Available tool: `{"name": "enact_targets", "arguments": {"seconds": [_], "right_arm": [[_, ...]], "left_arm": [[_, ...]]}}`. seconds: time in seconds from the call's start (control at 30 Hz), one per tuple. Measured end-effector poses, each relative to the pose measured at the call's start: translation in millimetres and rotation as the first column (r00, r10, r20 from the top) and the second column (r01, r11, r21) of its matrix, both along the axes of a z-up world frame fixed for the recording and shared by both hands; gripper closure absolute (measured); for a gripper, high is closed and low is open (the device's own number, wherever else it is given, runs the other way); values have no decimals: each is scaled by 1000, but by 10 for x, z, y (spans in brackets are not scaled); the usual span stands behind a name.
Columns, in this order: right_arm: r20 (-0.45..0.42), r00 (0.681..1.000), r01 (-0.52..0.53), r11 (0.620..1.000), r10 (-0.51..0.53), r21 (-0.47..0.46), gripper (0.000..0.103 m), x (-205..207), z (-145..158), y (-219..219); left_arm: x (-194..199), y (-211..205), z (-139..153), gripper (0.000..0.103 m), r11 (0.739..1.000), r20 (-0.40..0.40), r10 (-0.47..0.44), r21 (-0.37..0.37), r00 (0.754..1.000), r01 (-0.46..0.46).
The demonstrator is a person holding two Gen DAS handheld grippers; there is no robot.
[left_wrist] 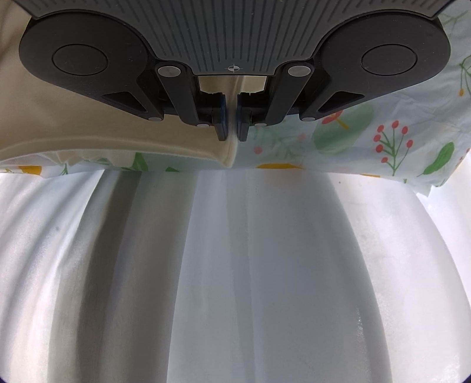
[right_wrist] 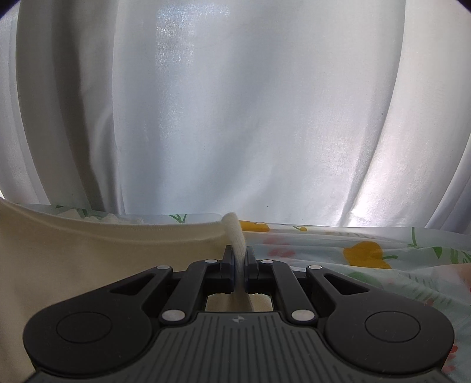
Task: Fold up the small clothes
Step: 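Pinch the sweater hem with both grippers and lift it up, then lay the hem over the sweater body and open both grippers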
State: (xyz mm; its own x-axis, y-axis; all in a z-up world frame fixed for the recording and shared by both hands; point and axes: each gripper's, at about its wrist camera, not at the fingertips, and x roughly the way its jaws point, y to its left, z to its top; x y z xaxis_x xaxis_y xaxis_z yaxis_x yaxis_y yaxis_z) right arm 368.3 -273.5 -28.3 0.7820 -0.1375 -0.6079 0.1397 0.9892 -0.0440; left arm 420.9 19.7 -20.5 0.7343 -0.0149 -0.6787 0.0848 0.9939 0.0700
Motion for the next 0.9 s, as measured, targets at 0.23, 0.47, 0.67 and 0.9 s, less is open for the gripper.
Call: {"name": "enact_targets", "arguments": {"seconds": [0.23, 0.47, 0.67, 0.9], "right_arm": [[0, 1000, -11, 996, 11, -84, 97, -7, -133, 106], [115, 993, -9, 1000, 7, 11, 81, -277, 66, 159], [22, 916, -398, 897, 401, 195, 80, -329, -183, 787], [31, 976, -216, 974, 214, 70, 79, -102, -358, 353]], "left_arm": [[-22, 18, -97, 87, 998, 15, 45, 37, 999, -46], [-534, -25, 5, 71, 998, 81, -40, -39, 996, 43], [-748, -485, -251, 62, 962, 68, -262, -64, 963, 266], [-576, -286, -443, 61, 987, 79, -145, -60, 986, 150]]}}
